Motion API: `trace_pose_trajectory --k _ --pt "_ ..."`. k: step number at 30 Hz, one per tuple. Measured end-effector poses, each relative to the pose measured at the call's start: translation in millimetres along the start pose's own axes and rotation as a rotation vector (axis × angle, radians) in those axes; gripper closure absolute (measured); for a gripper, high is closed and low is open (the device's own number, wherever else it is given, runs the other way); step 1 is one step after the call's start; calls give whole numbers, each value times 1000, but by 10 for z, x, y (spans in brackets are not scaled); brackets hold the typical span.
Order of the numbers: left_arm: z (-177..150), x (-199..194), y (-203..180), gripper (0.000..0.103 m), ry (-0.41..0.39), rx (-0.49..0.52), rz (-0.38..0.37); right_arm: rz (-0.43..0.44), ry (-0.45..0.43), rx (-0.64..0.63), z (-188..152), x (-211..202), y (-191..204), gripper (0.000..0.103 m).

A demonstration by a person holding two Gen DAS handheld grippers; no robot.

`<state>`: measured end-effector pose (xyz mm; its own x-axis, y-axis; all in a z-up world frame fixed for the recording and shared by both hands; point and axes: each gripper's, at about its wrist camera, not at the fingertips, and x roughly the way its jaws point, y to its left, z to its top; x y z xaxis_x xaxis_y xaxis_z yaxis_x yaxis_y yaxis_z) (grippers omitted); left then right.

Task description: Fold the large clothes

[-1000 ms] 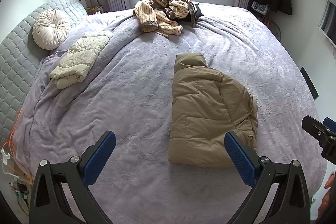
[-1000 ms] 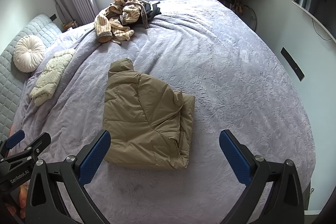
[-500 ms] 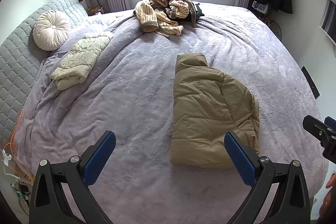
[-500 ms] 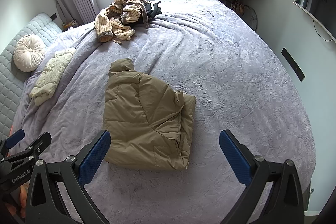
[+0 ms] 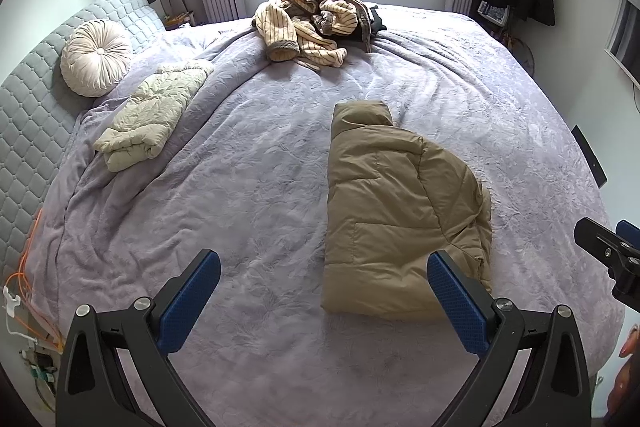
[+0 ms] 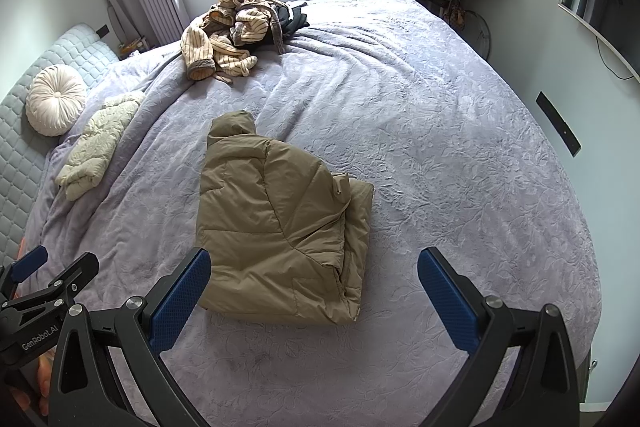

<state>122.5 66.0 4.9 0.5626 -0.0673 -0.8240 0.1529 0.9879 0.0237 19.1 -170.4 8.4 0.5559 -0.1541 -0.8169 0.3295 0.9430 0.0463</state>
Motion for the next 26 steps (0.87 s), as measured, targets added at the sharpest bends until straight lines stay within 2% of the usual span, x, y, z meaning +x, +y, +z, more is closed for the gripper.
trace_pose_trajectory --k 26 --pt "-19 -22 -33 0 -10 -9 3 -2 1 2 -20 -6 9 0"
